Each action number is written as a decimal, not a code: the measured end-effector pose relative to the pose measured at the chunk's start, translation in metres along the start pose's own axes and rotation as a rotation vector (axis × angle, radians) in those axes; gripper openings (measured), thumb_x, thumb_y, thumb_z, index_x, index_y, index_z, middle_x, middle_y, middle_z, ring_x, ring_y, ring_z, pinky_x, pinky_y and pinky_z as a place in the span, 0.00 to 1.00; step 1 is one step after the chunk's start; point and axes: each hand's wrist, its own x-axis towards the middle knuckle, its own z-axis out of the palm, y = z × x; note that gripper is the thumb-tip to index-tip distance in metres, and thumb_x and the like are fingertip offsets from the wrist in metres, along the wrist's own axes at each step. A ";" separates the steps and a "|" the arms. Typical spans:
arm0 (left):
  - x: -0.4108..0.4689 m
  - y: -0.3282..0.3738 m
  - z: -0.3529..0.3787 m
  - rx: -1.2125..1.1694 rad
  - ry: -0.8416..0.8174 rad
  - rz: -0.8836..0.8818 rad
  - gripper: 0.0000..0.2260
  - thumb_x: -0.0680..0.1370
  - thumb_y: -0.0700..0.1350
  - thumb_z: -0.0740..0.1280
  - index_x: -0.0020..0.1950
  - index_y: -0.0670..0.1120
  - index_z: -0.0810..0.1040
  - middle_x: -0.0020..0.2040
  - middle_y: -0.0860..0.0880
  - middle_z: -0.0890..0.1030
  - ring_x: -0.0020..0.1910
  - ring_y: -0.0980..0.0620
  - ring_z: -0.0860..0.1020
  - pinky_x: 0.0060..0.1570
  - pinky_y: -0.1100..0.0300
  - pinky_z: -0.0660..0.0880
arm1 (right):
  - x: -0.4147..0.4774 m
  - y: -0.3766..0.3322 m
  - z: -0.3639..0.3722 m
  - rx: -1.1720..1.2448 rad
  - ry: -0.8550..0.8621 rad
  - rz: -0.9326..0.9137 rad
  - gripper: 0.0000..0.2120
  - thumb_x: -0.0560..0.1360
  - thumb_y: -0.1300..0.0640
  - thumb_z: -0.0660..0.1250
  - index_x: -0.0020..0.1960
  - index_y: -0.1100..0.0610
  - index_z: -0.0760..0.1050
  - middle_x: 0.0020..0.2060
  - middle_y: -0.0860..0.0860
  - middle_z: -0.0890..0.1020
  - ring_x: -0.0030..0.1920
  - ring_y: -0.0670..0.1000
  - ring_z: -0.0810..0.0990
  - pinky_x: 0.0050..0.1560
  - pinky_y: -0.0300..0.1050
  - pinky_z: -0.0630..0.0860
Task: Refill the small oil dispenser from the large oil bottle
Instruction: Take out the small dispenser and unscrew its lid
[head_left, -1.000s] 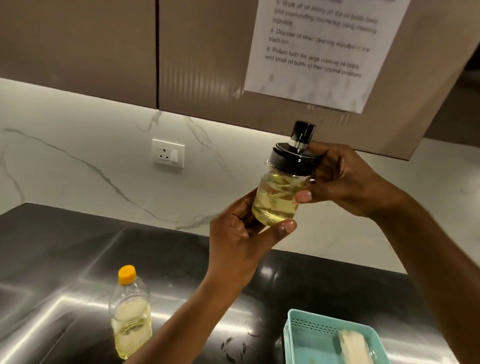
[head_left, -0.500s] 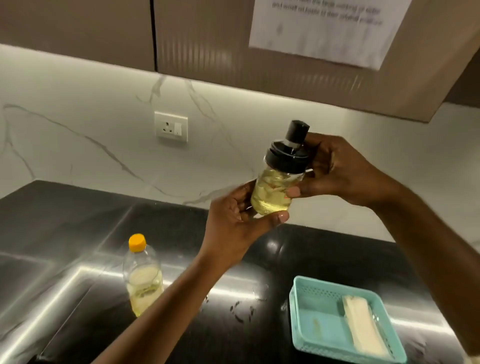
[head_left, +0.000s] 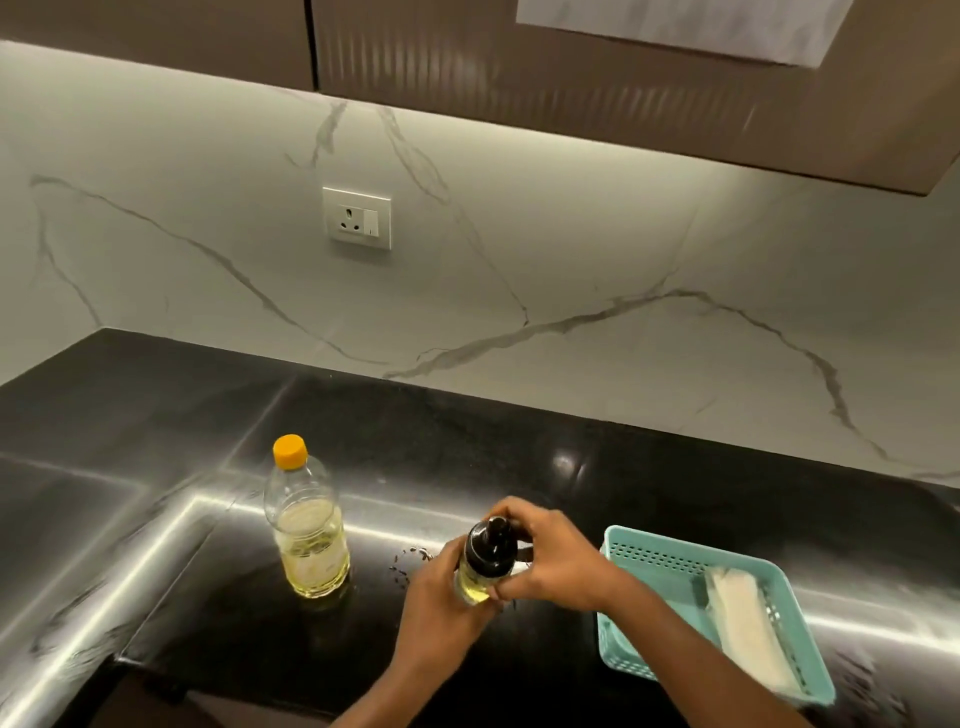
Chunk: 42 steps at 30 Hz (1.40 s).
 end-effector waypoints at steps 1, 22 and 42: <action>-0.002 -0.009 0.002 0.014 -0.013 -0.028 0.26 0.68 0.47 0.83 0.60 0.65 0.79 0.54 0.64 0.86 0.54 0.63 0.85 0.51 0.64 0.81 | 0.001 0.008 0.008 -0.006 -0.004 0.017 0.30 0.63 0.60 0.84 0.61 0.46 0.76 0.55 0.45 0.85 0.60 0.46 0.84 0.62 0.49 0.84; -0.010 -0.056 0.024 -0.016 -0.090 -0.093 0.26 0.69 0.53 0.82 0.64 0.65 0.78 0.57 0.60 0.86 0.59 0.63 0.83 0.59 0.60 0.82 | 0.000 0.049 0.042 -0.092 -0.049 0.117 0.29 0.63 0.54 0.82 0.60 0.43 0.75 0.54 0.42 0.84 0.59 0.44 0.83 0.61 0.51 0.83; -0.009 -0.071 0.036 0.094 -0.050 -0.102 0.20 0.69 0.53 0.81 0.55 0.68 0.77 0.50 0.61 0.86 0.51 0.63 0.84 0.50 0.57 0.84 | 0.033 -0.020 0.037 -0.897 -0.293 0.071 0.12 0.74 0.53 0.78 0.48 0.60 0.81 0.39 0.54 0.78 0.40 0.56 0.79 0.34 0.50 0.76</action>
